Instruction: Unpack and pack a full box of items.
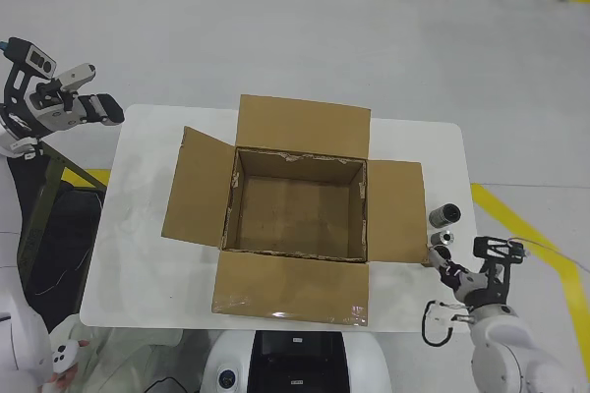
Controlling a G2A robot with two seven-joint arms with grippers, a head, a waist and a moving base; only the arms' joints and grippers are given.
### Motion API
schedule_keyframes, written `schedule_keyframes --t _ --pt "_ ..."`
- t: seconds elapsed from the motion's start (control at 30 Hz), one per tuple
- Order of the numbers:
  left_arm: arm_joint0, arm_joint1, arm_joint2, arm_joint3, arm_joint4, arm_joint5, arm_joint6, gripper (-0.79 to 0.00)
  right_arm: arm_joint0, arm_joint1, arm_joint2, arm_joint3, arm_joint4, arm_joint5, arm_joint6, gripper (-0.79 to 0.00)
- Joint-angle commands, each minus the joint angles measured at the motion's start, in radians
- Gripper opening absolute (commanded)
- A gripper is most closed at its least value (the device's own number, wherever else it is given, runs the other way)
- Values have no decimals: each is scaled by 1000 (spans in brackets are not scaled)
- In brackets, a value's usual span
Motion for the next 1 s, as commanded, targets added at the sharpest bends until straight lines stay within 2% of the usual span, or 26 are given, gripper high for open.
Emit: schedule_keyframes --t 0.0,0.97 --pt "0 0 0 0 0 0 0 0 21 0 -11 33 6 -2 10 0" --pt "0 0 0 0 0 0 0 0 238 1 -43 358 98 -38 70 0"
